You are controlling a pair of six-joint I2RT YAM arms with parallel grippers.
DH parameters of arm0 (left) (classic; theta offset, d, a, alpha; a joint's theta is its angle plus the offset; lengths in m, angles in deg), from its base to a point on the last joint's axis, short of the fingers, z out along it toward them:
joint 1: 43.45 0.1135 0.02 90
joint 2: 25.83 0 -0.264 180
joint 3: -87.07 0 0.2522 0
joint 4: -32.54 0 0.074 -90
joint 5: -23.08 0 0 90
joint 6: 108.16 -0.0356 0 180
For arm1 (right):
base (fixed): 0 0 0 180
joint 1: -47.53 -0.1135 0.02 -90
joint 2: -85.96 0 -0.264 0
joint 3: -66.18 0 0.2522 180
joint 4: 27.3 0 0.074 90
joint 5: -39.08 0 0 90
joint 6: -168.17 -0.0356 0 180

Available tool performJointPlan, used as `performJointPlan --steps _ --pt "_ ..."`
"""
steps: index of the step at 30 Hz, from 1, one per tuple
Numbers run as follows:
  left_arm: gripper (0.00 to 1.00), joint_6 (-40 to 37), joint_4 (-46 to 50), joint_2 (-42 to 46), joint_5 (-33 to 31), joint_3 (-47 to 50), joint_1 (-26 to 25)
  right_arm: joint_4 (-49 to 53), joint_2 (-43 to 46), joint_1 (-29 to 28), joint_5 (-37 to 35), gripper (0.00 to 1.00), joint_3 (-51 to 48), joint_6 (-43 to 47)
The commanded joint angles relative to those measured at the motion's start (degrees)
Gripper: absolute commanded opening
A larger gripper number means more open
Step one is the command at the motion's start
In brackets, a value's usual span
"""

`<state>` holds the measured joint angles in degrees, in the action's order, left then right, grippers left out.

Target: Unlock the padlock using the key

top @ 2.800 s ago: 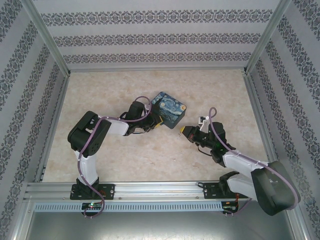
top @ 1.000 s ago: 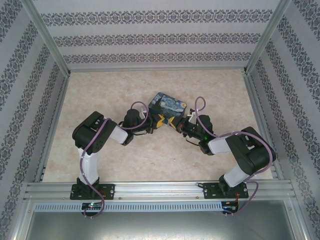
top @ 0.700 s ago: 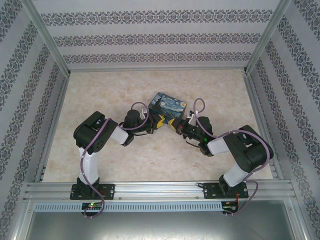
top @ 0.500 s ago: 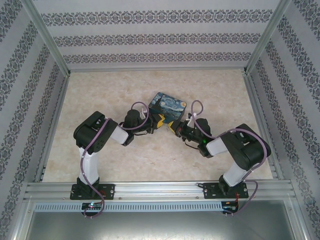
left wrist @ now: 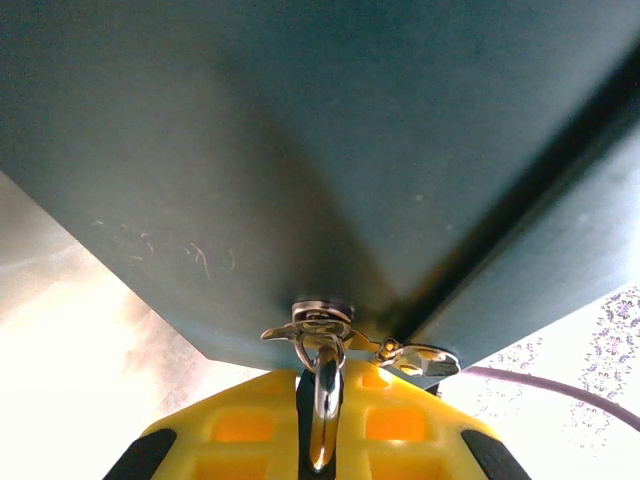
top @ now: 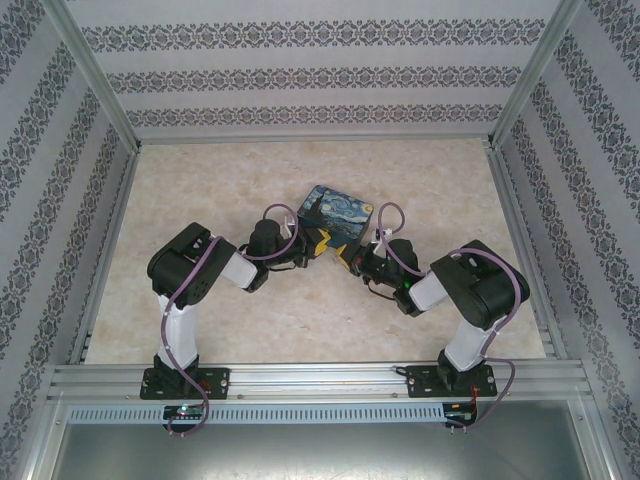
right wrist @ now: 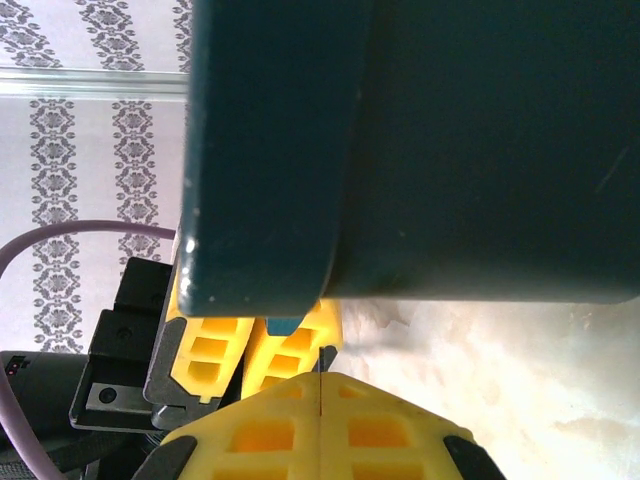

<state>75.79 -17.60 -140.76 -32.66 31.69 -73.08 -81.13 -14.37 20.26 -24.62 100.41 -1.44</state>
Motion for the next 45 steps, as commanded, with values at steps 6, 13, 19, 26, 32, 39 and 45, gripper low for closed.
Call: performJointPlan --steps 6,13,19,26,32,39,45 --pt "0.0 -0.3 -5.1 0.5 0.0 -1.2 -0.5 -3.7 -0.9 -0.2 -1.0 0.0 0.9 -0.5" --pt "0.0 -0.5 -5.0 0.5 0.1 -1.2 -0.5 -3.8 -0.7 0.1 -0.4 0.0 1.6 -0.8" --pt "0.0 -0.5 -5.0 0.5 0.2 -1.3 -0.5 -3.9 -1.3 0.2 -0.2 0.0 2.4 -1.1" --pt "0.0 -0.3 -5.2 0.6 0.1 -1.2 -0.7 -4.5 -2.5 0.3 -0.4 0.0 2.9 -1.4" --pt "0.0 -0.2 -5.1 0.8 0.1 -1.1 -0.7 -6.3 -4.0 0.5 -0.3 0.0 2.5 -1.9" --pt "0.0 -0.4 -5.1 0.8 0.2 -1.1 -0.6 -7.1 -4.3 1.1 -0.3 0.0 2.8 -2.5" --pt "0.0 -0.6 -5.0 0.8 0.1 -0.7 -0.7 -7.0 -3.7 1.6 0.3 0.0 2.9 -2.7"
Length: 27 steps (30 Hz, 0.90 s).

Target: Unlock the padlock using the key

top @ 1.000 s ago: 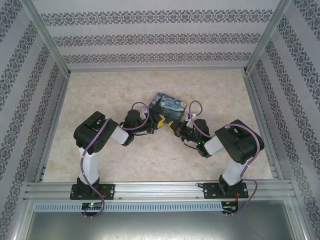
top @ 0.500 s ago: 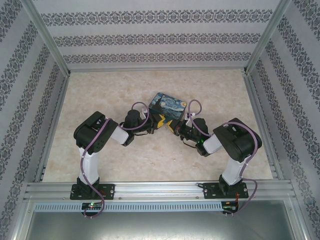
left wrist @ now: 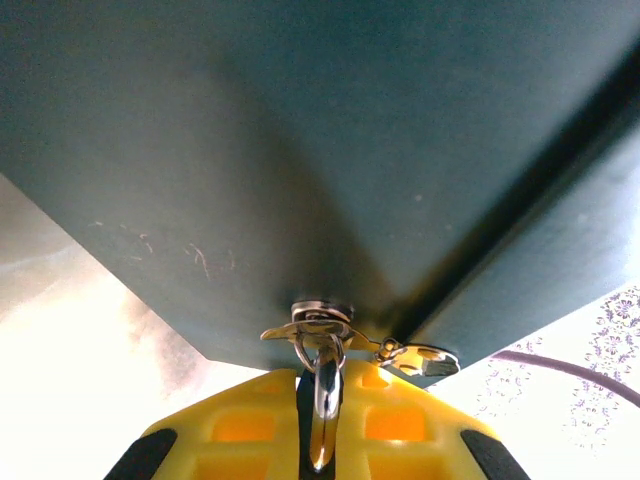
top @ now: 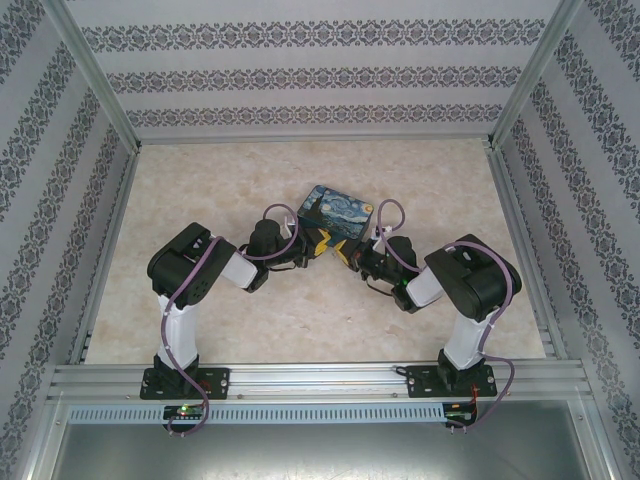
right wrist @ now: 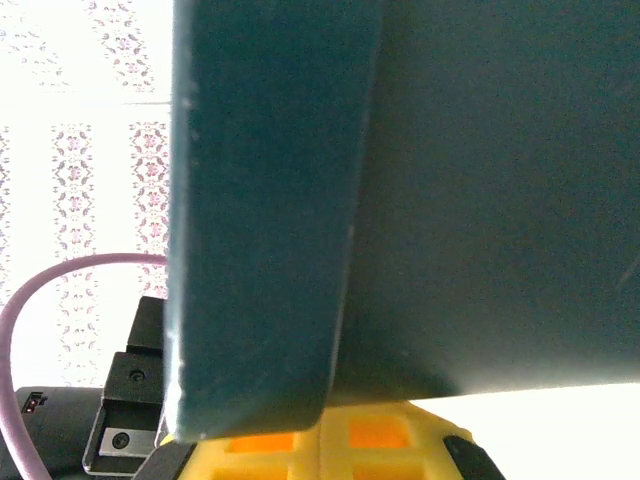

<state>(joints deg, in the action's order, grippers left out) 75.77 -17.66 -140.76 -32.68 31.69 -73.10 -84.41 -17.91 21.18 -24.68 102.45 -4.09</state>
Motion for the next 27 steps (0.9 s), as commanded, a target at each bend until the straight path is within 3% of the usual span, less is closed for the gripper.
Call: performJointPlan --steps 1,27 --pt "0.0 -0.6 -4.9 0.7 0.0 -0.7 -0.6 -3.7 0.0 0.7 0.4 0.0 0.7 -0.1" --pt "0.0 -0.5 -5.1 0.2 0.4 -1.1 -0.9 -5.0 -3.3 -0.1 0.8 0.0 3.8 -1.5"
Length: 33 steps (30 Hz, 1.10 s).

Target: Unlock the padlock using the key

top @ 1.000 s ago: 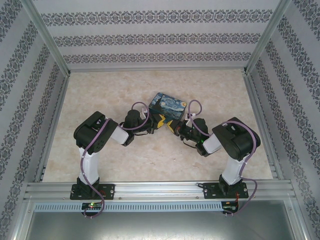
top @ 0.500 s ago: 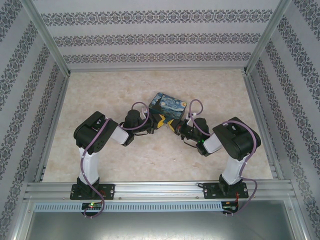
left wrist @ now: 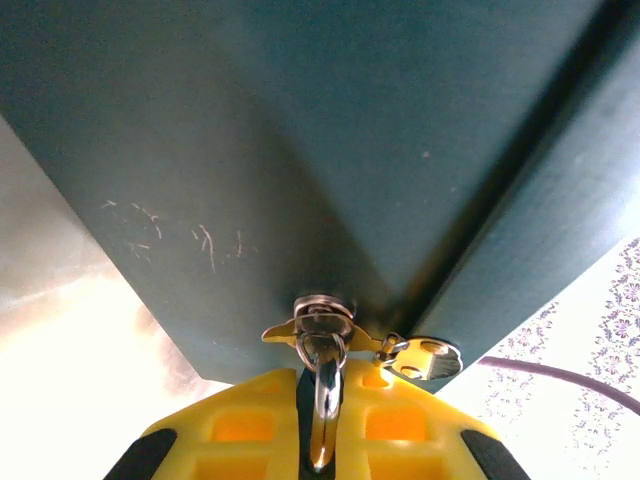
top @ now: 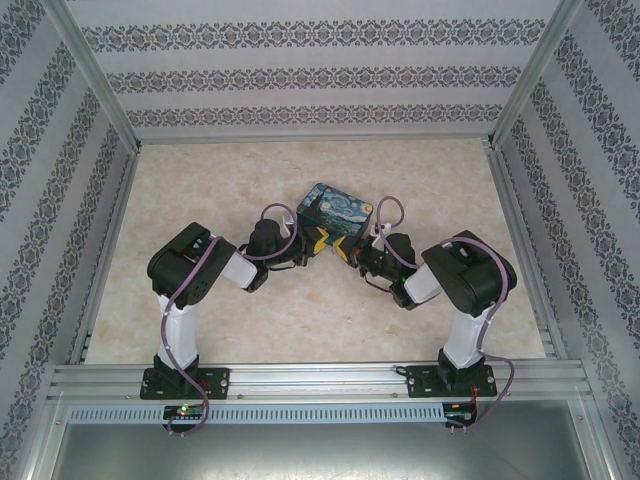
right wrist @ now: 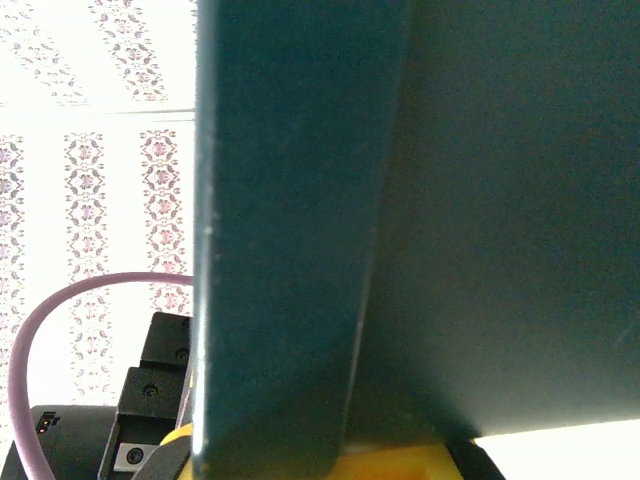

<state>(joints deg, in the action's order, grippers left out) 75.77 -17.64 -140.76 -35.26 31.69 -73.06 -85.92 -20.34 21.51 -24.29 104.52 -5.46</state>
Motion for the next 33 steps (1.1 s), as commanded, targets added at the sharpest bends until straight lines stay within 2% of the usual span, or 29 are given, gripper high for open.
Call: performJointPlan --steps 1,18,33 --pt "0.0 -0.4 -5.2 0.1 3.0 -1.1 -1.1 -3.6 -1.0 -0.5 0.4 0.0 1.8 -0.2" --pt "0.0 -0.3 -5.5 -0.5 2.8 -1.2 -1.2 -4.8 -1.5 -1.9 -0.2 0.0 1.6 -0.7" --pt "0.0 -1.2 -5.2 -0.9 3.0 -0.7 -1.2 -4.2 0.3 -0.3 0.8 0.0 1.2 -0.6"
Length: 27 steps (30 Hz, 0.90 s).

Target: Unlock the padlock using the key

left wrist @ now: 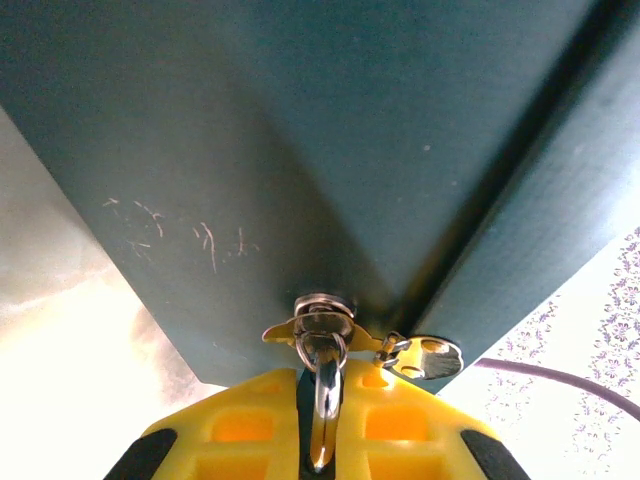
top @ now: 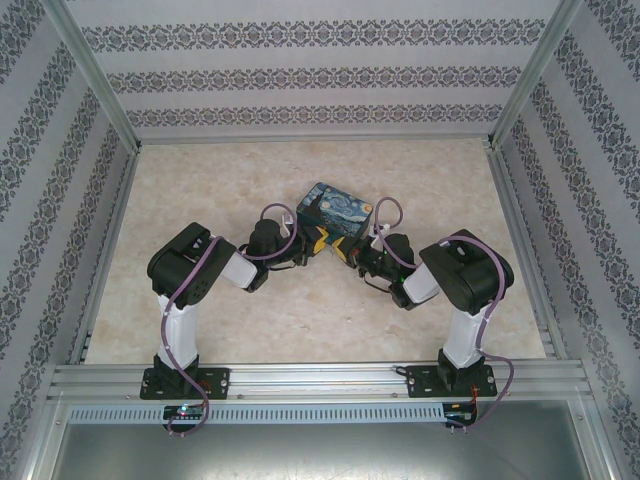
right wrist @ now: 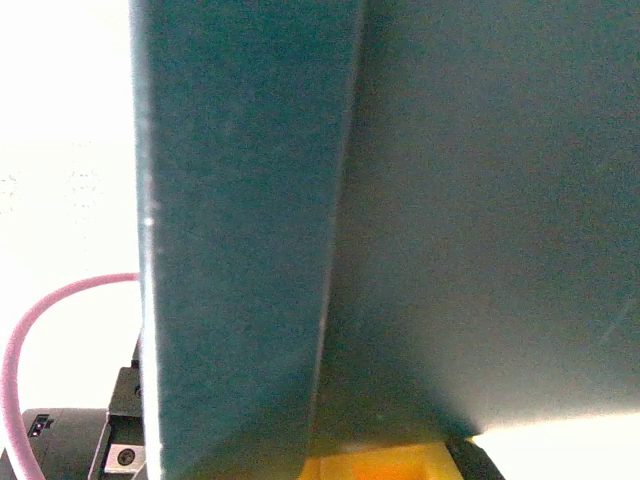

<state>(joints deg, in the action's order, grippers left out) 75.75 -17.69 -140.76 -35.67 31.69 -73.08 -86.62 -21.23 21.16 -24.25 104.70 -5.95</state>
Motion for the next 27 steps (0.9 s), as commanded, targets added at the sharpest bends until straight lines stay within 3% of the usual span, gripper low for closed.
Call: performJointPlan --steps 1,27 --pt "0.0 -1.2 -5.1 -0.9 3.4 -0.8 -1.2 -3.4 1.1 0.0 0.8 0.0 1.2 -0.3" --pt "0.0 -1.8 -4.8 -1.5 3.3 -0.5 -1.2 -3.4 1.6 -2.0 0.3 0.0 1.0 -0.6"
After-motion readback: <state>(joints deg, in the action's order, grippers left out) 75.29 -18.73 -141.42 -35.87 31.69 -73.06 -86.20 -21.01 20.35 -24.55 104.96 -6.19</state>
